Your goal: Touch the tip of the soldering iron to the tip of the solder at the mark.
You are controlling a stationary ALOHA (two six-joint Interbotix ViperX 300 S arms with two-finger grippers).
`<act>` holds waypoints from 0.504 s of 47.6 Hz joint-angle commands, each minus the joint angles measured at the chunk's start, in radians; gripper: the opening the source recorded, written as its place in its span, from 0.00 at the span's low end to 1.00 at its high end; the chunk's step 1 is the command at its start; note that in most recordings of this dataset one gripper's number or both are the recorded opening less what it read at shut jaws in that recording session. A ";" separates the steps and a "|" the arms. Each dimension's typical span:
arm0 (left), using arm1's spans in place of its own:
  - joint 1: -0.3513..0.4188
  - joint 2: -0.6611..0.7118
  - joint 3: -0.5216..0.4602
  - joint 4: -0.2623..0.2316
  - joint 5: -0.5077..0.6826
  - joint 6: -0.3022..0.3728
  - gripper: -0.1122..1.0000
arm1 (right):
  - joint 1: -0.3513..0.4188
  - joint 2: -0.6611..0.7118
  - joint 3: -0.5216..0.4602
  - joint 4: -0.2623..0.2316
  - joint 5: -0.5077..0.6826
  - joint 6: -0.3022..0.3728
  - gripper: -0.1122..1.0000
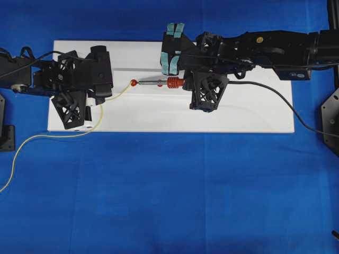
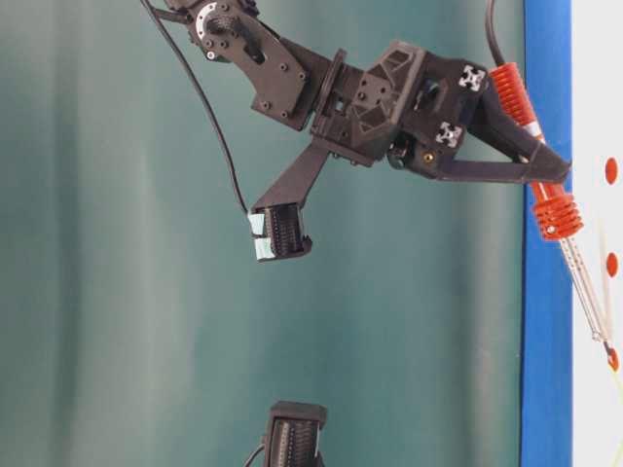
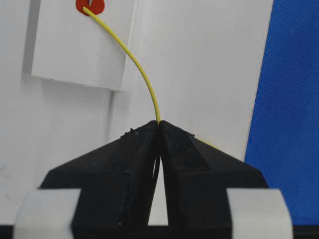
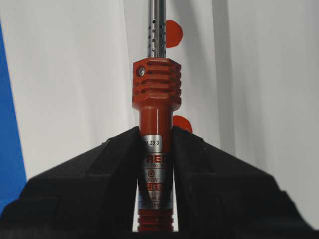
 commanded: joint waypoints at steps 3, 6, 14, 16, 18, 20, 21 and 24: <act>-0.005 -0.005 -0.025 0.000 0.002 0.002 0.12 | 0.002 -0.012 -0.018 -0.003 -0.003 0.002 0.16; -0.006 -0.003 -0.029 0.000 0.008 0.003 0.12 | 0.000 -0.012 -0.018 -0.003 -0.003 0.002 0.16; -0.006 0.009 -0.048 0.000 0.028 0.014 0.12 | 0.000 -0.012 -0.017 -0.006 -0.003 0.002 0.16; -0.006 0.012 -0.052 0.000 0.034 0.017 0.12 | 0.000 -0.012 -0.018 -0.006 -0.003 0.002 0.16; -0.006 0.015 -0.057 0.002 0.038 0.018 0.12 | 0.000 -0.012 -0.017 -0.008 -0.003 0.002 0.16; -0.006 0.018 -0.063 0.002 0.044 0.020 0.12 | 0.002 -0.012 -0.017 -0.008 -0.003 0.000 0.16; -0.006 0.018 -0.064 0.002 0.046 0.020 0.12 | 0.002 -0.012 -0.017 -0.008 -0.003 0.002 0.16; -0.006 0.021 -0.067 0.002 0.052 0.020 0.12 | 0.000 -0.012 -0.015 -0.011 -0.003 0.002 0.16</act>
